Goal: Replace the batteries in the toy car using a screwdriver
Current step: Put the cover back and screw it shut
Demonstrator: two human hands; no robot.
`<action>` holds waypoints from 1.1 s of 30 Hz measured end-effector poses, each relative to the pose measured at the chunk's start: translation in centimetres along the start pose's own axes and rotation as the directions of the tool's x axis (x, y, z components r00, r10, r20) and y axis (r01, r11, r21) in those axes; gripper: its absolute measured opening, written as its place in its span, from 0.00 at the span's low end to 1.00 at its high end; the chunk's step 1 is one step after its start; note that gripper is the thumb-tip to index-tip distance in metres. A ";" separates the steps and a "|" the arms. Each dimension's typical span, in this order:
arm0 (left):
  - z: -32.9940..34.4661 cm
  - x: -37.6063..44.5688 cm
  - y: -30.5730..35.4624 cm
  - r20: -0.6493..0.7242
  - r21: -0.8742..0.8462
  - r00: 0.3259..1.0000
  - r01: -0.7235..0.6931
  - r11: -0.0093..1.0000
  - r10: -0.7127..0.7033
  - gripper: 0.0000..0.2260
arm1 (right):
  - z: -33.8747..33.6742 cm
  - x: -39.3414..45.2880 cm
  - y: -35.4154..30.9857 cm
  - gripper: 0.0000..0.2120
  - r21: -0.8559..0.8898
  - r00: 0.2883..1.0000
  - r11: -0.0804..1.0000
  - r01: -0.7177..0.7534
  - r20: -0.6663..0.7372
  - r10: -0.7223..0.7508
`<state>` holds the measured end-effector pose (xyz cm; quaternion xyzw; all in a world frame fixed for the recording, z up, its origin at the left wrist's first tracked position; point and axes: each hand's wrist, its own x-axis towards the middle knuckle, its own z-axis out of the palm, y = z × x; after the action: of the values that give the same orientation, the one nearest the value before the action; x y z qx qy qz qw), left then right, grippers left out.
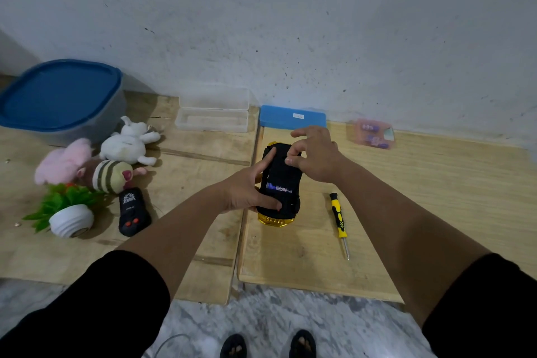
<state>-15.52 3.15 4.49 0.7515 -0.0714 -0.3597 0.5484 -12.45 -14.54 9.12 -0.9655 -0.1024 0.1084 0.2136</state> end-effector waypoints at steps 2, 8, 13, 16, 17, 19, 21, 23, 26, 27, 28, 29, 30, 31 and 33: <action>0.0 -0.1 0.1 -0.001 0.008 1.000 -0.006 1.000 0.006 0.52 | 0.1 -0.1 -0.1 0.07 -0.016 1.000 1.000 0.005 0.007 -0.005; 0.3 -0.2 0.4 -0.001 -0.008 1.000 -0.013 1.000 0.013 0.51 | 0.6 -0.2 -0.5 0.05 -0.021 1.000 1.000 0.007 -0.005 -0.007; 0.4 -0.3 0.1 -0.023 -0.071 0.999 -0.027 0.997 0.025 0.51 | 0.8 -0.4 -0.5 0.04 0.016 0.996 1.000 0.010 -0.094 -0.009; 0.4 -0.3 0.0 -0.032 -0.088 0.998 -0.049 0.995 0.046 0.51 | 1.2 -0.7 -0.3 0.04 0.008 0.988 1.000 0.023 -0.155 -0.021; 0.4 -0.4 0.0 -0.036 -0.092 0.998 -0.059 0.994 0.056 0.50 | 1.3 -0.8 -0.3 0.04 0.012 0.986 1.000 0.022 -0.165 -0.020; 0.3 -0.4 0.0 -0.044 -0.109 0.996 -0.081 0.991 0.076 0.50 | 1.6 -1.0 -0.1 0.04 0.028 0.984 1.000 0.010 -0.179 -0.005; 0.2 -0.5 0.0 -0.049 -0.115 0.994 -0.098 0.989 0.093 0.50 | 2.0 -1.2 0.1 0.05 0.057 0.980 0.998 -0.006 -0.196 0.017; 0.2 -0.6 0.1 -0.052 -0.099 0.993 -0.114 0.988 0.110 0.50 | 2.3 -1.3 0.3 0.13 0.120 0.974 0.992 -0.025 -0.219 0.051; 0.3 -0.8 0.0 -0.048 -0.057 0.990 -0.132 0.990 0.129 0.49 | 2.5 -1.8 0.6 0.27 0.309 0.980 0.950 -0.044 -0.172 0.102; 0.4 -0.9 -0.1 -0.045 -0.045 0.990 -0.138 0.989 0.136 0.49 | 2.5 -2.0 0.7 0.30 0.350 0.987 0.936 -0.039 -0.130 0.090; 0.4 -0.9 -0.2 -0.042 -0.039 0.989 -0.146 0.988 0.144 0.49 | 2.5 -2.2 0.8 0.31 0.356 0.994 0.934 -0.026 -0.088 0.061; 0.5 -1.0 -0.2 -0.039 -0.040 0.988 -0.152 0.988 0.150 0.49 | 2.6 -2.2 0.8 0.31 0.355 0.998 0.935 -0.007 -0.049 0.025; 0.6 -1.1 -0.3 -0.035 -0.044 0.988 -0.155 0.987 0.154 0.49 | 2.7 -2.4 0.8 0.30 0.369 1.000 0.930 0.001 -0.006 0.001; 0.6 -1.1 -0.2 -0.031 -0.055 0.988 -0.155 0.986 0.154 0.48 | 2.8 -2.5 0.7 0.29 0.395 0.999 0.919 -0.008 0.035 -0.007; 0.6 -1.3 -0.1 -0.017 -0.116 0.991 -0.132 0.984 0.131 0.45 | 2.9 -2.6 0.5 0.27 0.437 0.998 0.898 -0.042 0.063 0.016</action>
<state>-16.90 3.36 4.92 0.7134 -0.0972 -0.3227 0.6143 -15.56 -14.49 6.75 -0.8905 -0.0672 0.1596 0.4207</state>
